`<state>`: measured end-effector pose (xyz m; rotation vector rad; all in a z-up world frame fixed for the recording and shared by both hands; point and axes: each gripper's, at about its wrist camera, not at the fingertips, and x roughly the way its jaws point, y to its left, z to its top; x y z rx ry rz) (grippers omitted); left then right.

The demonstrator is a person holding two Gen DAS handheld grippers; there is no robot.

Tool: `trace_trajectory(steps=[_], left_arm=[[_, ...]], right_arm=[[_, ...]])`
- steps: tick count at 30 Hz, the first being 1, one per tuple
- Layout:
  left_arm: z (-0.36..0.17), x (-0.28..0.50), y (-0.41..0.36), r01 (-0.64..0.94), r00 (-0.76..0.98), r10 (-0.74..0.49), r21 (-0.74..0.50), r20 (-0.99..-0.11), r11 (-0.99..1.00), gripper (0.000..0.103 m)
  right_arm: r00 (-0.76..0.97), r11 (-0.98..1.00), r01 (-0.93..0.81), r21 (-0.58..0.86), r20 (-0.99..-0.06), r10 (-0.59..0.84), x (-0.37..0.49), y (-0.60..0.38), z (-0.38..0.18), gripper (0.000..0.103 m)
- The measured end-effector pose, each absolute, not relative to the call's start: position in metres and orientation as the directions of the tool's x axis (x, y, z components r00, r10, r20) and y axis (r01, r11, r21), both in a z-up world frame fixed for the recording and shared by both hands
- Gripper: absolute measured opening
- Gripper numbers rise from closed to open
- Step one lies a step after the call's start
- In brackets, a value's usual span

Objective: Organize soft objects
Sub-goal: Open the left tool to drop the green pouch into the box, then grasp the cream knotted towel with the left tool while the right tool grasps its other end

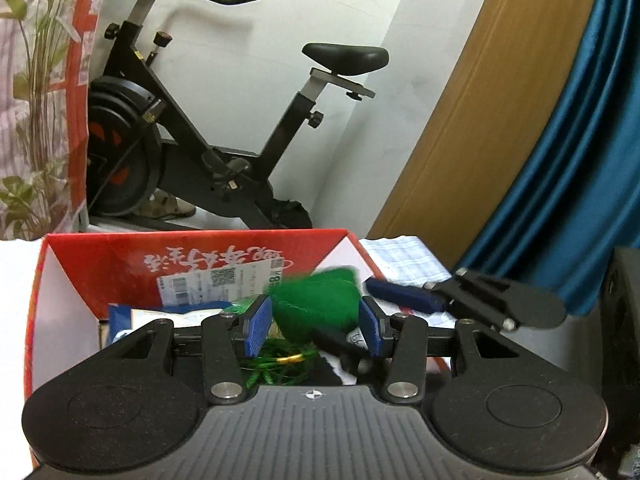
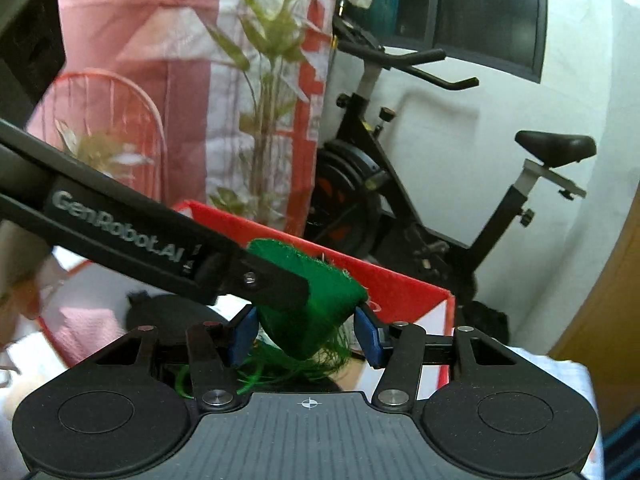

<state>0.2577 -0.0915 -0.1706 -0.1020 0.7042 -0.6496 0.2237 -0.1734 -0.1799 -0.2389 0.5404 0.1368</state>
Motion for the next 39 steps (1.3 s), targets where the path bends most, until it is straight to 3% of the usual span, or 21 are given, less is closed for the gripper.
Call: trace_trajectory(steps=[3, 21, 27, 39], left_arm=[[-0.170, 0.257, -0.087, 0.513, 0.592, -0.563, -0.270, -0.576, 0.815, 0.049], [-0.147, 0.206, -0.013, 0.409, 0.700, -0.412, -0.146, -0.583, 0.901, 0.051], [-0.147, 0.169, 0.020, 0.370, 0.733, -0.365, -0.113, -0.575, 0.922, 0.051], [-0.199, 0.122, 0.066, 0.251, 0.710, -0.308, -0.182, -0.633, 0.951, 0.052]], right_arm=[[0.863, 0.973, -0.115, -0.198, -0.506, -0.001, 0.229, -0.175, -0.182, 0.058], [0.834, 0.977, -0.161, -0.138, -0.548, 0.060, 0.181, -0.157, -0.170, 0.052], [0.852, 0.986, -0.159, -0.050, -0.513, 0.111, 0.149, -0.152, -0.168, 0.051], [0.890, 0.988, -0.144, 0.054, -0.429, 0.153, 0.084, -0.152, -0.180, 0.051]])
